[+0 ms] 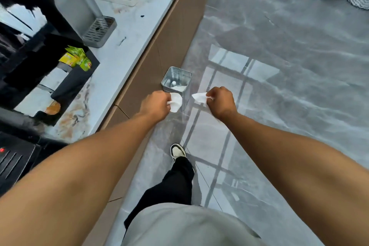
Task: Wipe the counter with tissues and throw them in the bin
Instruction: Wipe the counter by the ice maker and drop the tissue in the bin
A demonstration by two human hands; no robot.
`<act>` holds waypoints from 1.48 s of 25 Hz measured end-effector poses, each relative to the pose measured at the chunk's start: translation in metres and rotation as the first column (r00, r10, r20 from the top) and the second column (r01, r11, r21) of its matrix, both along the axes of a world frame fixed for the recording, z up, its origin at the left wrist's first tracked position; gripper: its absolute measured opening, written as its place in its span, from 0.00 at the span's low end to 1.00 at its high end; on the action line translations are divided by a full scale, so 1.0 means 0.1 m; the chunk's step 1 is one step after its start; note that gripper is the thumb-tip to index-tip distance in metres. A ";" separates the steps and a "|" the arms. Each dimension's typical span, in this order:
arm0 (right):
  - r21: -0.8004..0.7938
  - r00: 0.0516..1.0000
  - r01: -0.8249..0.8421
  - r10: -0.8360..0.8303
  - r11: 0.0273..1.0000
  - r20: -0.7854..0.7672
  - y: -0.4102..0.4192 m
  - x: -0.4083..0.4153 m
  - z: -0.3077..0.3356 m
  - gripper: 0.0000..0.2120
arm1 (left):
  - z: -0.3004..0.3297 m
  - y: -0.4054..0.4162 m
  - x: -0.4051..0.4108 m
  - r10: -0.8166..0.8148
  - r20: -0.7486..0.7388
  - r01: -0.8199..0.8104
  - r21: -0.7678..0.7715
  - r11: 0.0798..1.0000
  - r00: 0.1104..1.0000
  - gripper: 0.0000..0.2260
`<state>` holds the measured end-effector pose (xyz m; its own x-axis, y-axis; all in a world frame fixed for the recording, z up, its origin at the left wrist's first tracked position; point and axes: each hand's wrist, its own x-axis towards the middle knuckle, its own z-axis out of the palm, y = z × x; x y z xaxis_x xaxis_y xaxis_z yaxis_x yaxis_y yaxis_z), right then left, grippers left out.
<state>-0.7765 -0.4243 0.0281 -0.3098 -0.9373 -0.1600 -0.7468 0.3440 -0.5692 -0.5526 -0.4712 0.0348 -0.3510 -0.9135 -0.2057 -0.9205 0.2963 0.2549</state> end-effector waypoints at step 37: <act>0.527 0.632 -0.679 0.772 0.511 0.067 -5.74 -0.86 -1.66 0.12 | -1.61 -3.82 -1.56 0.923 -0.060 -0.852 0.366 0.374 0.380 0.11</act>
